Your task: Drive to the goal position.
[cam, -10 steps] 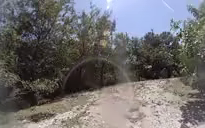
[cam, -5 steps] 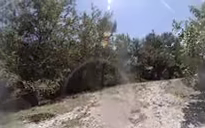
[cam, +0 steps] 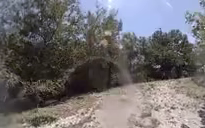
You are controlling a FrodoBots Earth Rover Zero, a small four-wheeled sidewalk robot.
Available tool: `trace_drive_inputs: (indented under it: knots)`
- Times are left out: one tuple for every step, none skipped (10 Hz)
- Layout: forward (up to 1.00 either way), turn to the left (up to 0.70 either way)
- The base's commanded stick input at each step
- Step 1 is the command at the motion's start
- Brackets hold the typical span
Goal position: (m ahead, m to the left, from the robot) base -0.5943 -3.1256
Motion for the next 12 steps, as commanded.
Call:
trace_drive_inputs:
  knots:
    - [0.0,0.0]
    - [0.0,0.0]
    - [0.0,0.0]
    - [0.0,0.0]
    - [-0.14,0.0]
    - [-0.42,0.0]
    - [-0.45,0.0]
    - [-0.45,-0.16]
    - [-0.45,-0.27]
    - [-0.45,-0.27]
    - [-0.45,-0.27]
    - [-0.45,-0.27]
